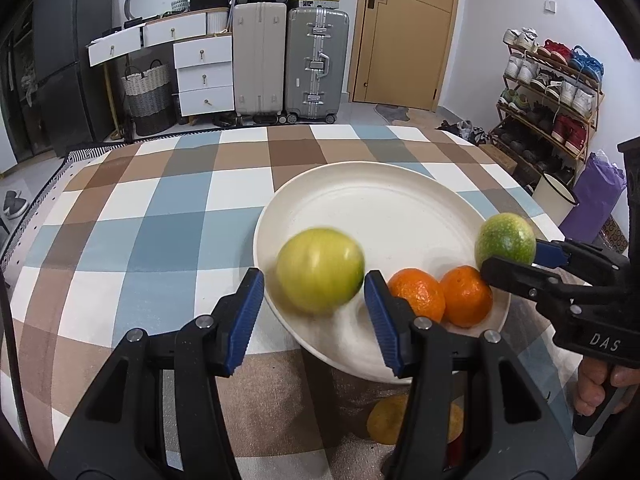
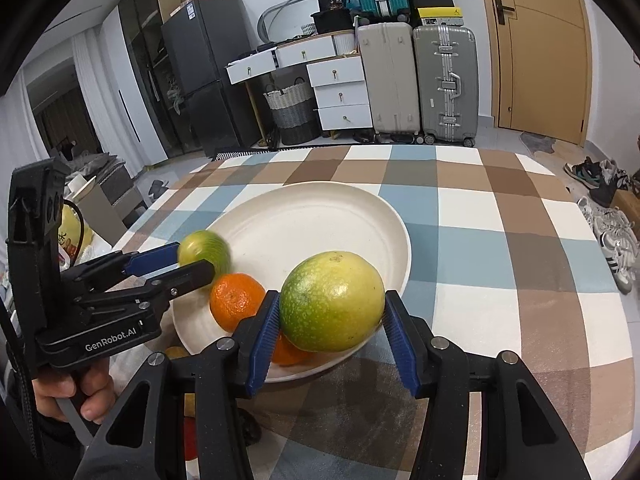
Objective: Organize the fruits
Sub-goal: 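Release both green citrus fruits onto the plate beside the mandarins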
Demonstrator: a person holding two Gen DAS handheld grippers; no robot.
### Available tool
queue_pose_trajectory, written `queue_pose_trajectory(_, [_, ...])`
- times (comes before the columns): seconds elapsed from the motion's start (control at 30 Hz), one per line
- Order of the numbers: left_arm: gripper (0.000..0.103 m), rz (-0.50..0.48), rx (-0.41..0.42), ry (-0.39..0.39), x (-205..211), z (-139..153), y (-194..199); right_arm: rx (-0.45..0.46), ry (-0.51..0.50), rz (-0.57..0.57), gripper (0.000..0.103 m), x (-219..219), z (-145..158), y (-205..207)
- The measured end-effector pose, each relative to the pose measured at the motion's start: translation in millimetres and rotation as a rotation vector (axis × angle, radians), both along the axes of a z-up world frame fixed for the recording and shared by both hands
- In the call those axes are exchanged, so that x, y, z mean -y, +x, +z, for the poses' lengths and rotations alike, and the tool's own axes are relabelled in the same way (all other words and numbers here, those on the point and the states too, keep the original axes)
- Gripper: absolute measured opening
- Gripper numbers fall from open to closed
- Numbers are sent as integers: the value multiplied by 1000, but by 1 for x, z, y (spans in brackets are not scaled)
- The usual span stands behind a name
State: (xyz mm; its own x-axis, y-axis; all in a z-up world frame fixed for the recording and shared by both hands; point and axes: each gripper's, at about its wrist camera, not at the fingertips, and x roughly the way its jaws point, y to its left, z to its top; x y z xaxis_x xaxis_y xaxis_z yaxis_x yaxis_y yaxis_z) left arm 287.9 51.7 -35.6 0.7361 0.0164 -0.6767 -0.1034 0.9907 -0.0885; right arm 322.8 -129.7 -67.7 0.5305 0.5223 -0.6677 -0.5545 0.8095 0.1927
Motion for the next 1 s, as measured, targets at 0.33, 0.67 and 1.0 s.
queue_pose_trajectory(0.33, [51, 12, 5, -32, -7, 5, -4, 16, -23, -23, 52, -1, -2, 2])
queue_pose_trajectory(0.67, [85, 31, 27, -35, -8, 15, -12, 63, 20, -10, 81, 11, 13, -9])
queue_pose_trajectory(1.0, [102, 53, 61, -43, -11, 21, -20, 93, 39, -14, 102, 23, 22, -23])
